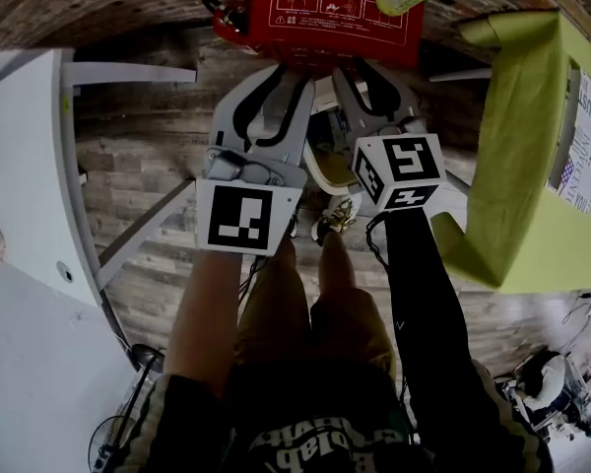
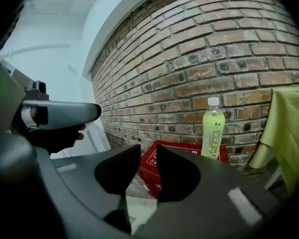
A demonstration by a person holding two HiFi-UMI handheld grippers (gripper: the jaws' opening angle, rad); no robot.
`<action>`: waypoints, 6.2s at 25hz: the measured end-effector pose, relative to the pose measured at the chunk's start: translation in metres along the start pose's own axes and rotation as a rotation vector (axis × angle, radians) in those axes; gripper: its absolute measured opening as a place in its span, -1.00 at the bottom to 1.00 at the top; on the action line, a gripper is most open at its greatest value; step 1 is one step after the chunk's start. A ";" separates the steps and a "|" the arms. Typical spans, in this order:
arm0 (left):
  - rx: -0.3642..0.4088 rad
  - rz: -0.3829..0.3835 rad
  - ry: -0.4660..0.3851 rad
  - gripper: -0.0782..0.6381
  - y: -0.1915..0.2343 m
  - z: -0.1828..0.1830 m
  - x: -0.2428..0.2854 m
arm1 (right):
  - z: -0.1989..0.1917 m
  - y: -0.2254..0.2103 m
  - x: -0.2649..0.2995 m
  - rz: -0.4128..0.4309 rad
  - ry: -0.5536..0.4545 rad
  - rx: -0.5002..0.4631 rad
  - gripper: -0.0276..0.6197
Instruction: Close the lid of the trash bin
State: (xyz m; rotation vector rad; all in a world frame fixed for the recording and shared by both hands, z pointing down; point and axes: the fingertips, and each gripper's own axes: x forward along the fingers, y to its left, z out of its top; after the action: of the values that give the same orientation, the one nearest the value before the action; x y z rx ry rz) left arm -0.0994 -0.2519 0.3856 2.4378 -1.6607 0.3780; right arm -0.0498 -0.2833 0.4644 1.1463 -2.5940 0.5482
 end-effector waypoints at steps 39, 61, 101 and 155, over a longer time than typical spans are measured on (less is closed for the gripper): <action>-0.113 -0.023 0.046 -0.48 0.010 -0.045 -0.006 | -0.098 -0.004 0.044 -0.034 0.477 -0.076 -0.60; -0.114 -0.114 0.078 -0.48 -0.009 -0.055 -0.018 | -0.124 -0.001 0.009 -0.077 0.541 -0.046 -0.48; -0.094 -0.160 0.097 -0.51 -0.060 -0.078 -0.018 | -0.180 -0.002 -0.051 -0.117 0.544 -0.038 -0.42; -0.104 -0.152 0.170 -0.50 -0.076 -0.122 -0.022 | -0.324 -0.013 -0.085 -0.162 0.709 0.019 -0.33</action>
State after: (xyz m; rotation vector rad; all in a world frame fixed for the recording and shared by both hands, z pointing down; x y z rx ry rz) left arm -0.0503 -0.1706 0.4961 2.3639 -1.3824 0.4508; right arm 0.0407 -0.0945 0.7269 0.9305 -1.8791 0.7722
